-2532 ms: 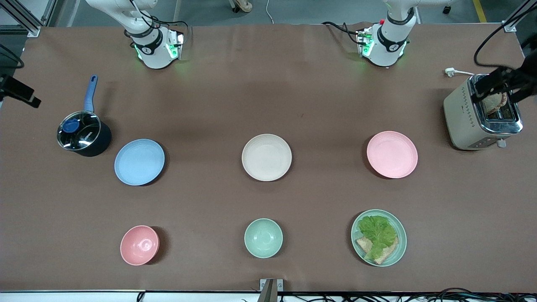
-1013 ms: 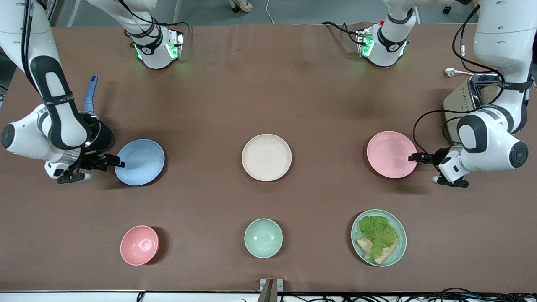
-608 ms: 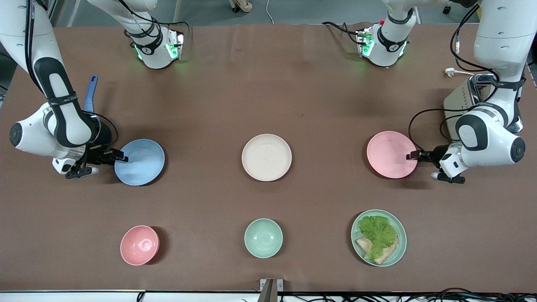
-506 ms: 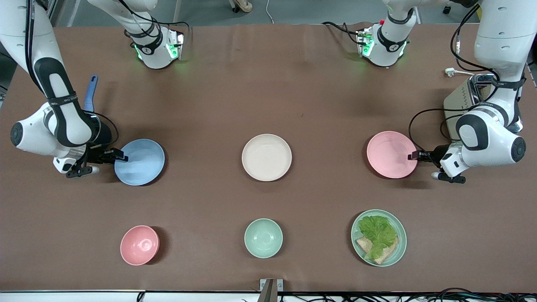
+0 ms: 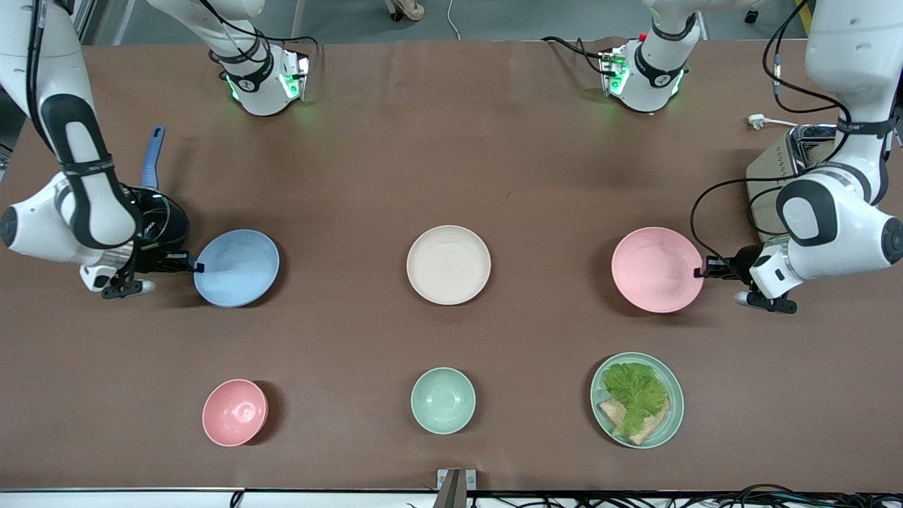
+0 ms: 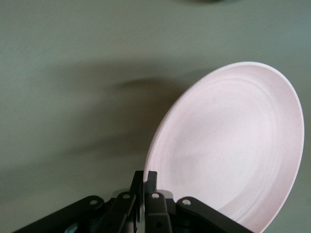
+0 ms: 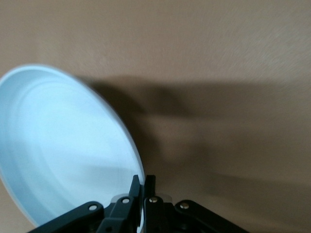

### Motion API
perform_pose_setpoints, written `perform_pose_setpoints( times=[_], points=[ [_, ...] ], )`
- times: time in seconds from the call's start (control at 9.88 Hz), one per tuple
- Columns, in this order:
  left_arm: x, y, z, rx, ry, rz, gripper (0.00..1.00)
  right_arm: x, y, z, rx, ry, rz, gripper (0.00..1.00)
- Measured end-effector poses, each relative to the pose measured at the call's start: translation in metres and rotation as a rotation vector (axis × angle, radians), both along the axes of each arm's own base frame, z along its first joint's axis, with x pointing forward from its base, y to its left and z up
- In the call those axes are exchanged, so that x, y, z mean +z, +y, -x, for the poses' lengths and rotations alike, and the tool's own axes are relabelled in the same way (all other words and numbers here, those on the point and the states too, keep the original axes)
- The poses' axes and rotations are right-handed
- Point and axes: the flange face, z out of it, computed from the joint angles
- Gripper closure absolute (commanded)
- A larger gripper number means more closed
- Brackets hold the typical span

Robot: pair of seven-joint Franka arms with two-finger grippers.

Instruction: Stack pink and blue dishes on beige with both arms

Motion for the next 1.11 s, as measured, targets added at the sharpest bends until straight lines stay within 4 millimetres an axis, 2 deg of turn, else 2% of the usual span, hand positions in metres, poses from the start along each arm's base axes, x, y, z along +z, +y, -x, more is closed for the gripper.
perform_pose_setpoints(
  times=[0.1, 0.2, 0.41, 0.51, 0.61, 0.81, 1.11],
  points=[
    [0.029, -0.033, -0.004, -0.005, 0.000, 0.022, 1.00, 0.018, -0.006, -0.011, 0.003, -0.003, -0.006, 1.00],
    [0.050, -0.072, -0.006, -0.004, 0.009, 0.040, 1.00, 0.044, -0.012, -0.023, 0.015, 0.012, -0.005, 1.00],
    [0.060, -0.157, 0.002, 0.004, 0.055, 0.059, 1.00, 0.118, -0.017, -0.050, 0.020, 0.084, 0.052, 1.00],
    [0.060, -0.198, 0.007, 0.026, 0.073, 0.064, 0.99, 0.148, -0.007, -0.062, 0.003, 0.102, 0.073, 0.99],
    [0.056, -0.240, 0.010, 0.058, 0.078, 0.073, 0.99, 0.163, 0.011, -0.069, -0.014, 0.115, 0.088, 1.00],
    [0.031, -0.312, 0.019, 0.128, 0.067, 0.076, 1.00, 0.165, 0.055, -0.079, -0.053, 0.151, 0.107, 1.00],
    [-0.025, -0.385, 0.042, 0.187, 0.054, 0.050, 0.99, 0.162, 0.112, -0.086, -0.092, 0.184, 0.108, 0.99]
  ],
)
